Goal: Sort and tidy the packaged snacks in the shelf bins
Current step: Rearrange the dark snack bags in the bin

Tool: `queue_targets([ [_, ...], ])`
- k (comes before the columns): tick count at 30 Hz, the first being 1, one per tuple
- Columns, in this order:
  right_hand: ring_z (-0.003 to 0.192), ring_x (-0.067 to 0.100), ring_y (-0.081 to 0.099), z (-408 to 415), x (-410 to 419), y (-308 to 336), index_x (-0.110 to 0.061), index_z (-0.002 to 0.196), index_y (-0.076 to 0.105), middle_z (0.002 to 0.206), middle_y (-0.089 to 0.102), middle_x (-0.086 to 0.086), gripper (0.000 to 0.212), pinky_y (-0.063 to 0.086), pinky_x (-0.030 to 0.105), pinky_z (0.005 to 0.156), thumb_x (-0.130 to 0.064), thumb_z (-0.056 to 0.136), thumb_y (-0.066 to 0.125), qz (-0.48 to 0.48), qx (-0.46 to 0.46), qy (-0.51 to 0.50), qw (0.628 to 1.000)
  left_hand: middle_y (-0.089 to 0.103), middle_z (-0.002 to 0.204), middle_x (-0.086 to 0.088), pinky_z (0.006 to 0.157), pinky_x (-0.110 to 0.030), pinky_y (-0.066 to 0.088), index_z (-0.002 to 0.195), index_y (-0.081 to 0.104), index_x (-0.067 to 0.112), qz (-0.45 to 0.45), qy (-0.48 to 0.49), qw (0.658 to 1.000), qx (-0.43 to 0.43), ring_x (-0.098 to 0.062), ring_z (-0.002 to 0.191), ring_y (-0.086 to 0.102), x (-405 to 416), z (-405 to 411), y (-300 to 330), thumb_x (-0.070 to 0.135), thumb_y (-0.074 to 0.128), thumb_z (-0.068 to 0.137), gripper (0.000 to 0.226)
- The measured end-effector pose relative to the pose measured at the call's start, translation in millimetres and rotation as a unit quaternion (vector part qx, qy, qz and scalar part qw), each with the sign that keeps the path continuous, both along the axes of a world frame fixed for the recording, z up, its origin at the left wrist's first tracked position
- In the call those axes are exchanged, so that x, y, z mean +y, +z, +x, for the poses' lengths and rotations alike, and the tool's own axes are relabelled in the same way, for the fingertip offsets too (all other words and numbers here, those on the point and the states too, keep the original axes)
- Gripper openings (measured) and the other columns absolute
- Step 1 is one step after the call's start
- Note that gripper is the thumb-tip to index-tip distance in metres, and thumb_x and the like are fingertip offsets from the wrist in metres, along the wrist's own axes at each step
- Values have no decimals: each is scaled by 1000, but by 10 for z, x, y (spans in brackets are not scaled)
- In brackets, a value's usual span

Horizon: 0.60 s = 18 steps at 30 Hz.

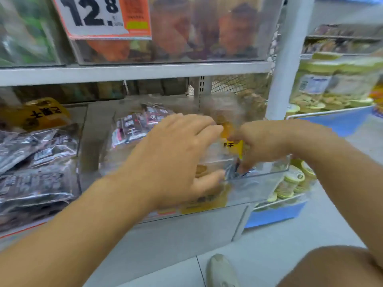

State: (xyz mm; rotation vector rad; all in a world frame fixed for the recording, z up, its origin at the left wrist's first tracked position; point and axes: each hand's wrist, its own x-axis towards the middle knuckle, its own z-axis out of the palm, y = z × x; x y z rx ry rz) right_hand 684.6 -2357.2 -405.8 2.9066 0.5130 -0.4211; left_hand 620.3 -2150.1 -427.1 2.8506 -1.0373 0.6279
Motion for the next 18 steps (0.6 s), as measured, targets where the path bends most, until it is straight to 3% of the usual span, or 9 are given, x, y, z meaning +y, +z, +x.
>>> queue_targets([
  [2,89,25,65,112,-86,-202,-16,106,63,94,63,-2,55,56,40,78,-59,76,77,-4,54,-42,998,33,159,3,122,-47,22,154,29,34,71,29,996,51,-18,146,32,-111,84,-26,78,33,85,82],
  [4,89,29,69,179,-98,-363,-15,93,66,88,64,0,46,60,41,76,-58,79,74,34,122,-90,988,23,162,15,124,-43,7,153,16,48,112,44,990,76,-9,148,25,-154,186,-35,79,29,88,73],
  [7,86,23,69,190,-23,-468,-13,96,72,97,71,5,40,61,39,80,-51,81,74,38,144,-94,984,31,157,21,124,-43,8,141,31,54,93,43,990,96,-6,141,36,-200,248,-13,68,47,88,57],
  [9,72,19,63,184,18,-488,-13,99,74,88,70,2,43,57,31,66,-50,78,78,18,127,-88,988,33,156,21,124,-43,9,137,35,54,86,44,991,97,-7,140,38,-193,241,-39,65,55,87,55],
  [11,66,20,62,199,17,-500,-9,90,74,79,67,3,44,53,29,61,-49,72,84,37,126,-109,985,42,152,16,123,-45,14,134,38,54,69,38,993,90,-11,137,45,-178,242,-91,62,62,83,57],
  [13,70,23,65,216,-7,-518,-6,86,71,83,69,7,43,59,31,65,-42,70,89,94,125,-139,978,50,147,13,121,-48,19,131,37,53,58,39,994,84,-13,133,51,-161,253,-112,61,66,80,59],
  [16,88,24,72,236,-83,-546,-7,103,67,98,72,8,48,63,41,77,-36,72,89,201,123,-180,955,49,147,14,122,-46,15,133,37,54,53,41,994,85,-12,132,50,-155,276,-109,61,64,80,60],
  [18,87,24,72,237,-122,-570,-16,111,64,99,71,5,45,61,37,71,-36,77,86,278,136,-204,929,45,149,17,124,-43,9,136,39,54,46,38,994,93,-8,134,46,-158,271,-103,62,62,82,59],
])
